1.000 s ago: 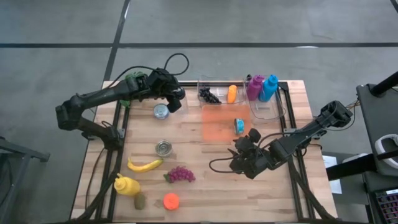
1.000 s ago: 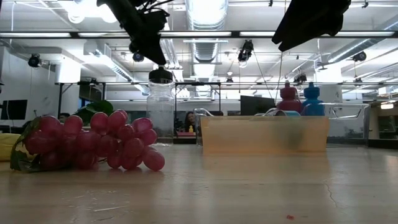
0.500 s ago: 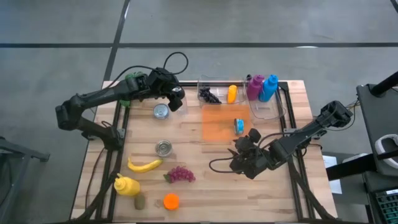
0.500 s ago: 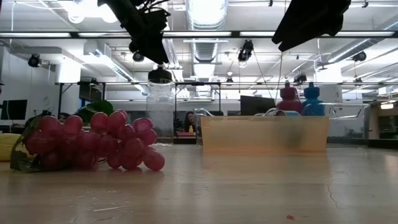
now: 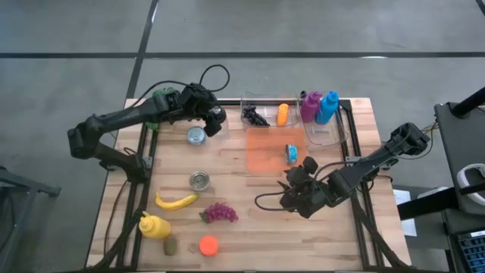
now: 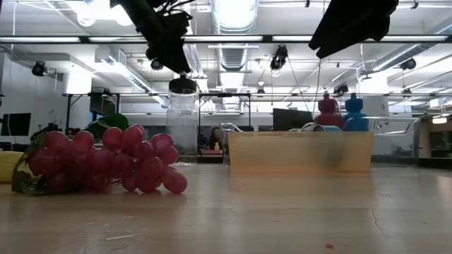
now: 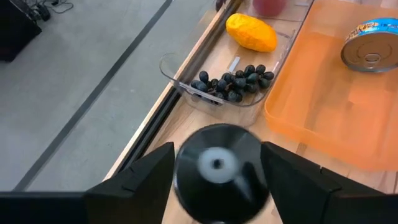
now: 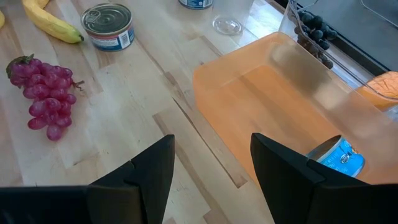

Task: Pick & Place Food Item
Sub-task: Put the transparent water bottle into the right transparent bin

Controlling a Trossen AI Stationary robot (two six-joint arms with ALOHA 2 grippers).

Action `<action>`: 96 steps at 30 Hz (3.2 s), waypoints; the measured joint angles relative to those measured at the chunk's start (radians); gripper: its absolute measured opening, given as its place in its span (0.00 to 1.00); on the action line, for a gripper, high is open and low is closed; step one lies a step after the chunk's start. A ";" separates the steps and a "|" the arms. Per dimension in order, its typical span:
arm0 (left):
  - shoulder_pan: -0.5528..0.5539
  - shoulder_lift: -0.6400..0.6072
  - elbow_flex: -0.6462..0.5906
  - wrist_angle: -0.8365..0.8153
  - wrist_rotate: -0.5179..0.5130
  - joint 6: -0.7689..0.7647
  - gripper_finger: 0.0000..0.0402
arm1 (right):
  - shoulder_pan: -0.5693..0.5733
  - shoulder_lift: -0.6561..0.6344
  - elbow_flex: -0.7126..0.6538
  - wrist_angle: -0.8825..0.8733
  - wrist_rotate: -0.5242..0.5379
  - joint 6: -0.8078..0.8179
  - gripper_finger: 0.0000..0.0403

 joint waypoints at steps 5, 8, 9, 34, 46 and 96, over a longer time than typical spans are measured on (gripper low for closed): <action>0.000 -0.001 -0.047 0.032 0.000 0.002 0.57 | 0.000 0.000 0.000 0.000 0.000 0.000 0.51; 0.000 -0.003 -0.067 0.062 0.001 0.022 0.54 | 0.000 0.000 0.000 0.000 0.000 0.000 0.51; 0.000 -0.003 -0.067 0.061 0.001 0.022 0.52 | 0.000 0.000 0.000 0.000 0.000 0.000 0.51; 0.000 0.000 -0.059 0.052 0.000 0.063 0.11 | 0.000 0.000 0.000 0.000 0.000 0.000 0.51; 0.000 -0.014 -0.059 0.063 0.000 0.079 0.09 | 0.000 0.000 0.000 0.001 0.000 0.011 0.51; -0.008 -0.008 -0.120 0.272 0.083 -0.001 0.53 | 0.000 0.000 0.000 -0.006 -0.008 0.007 0.51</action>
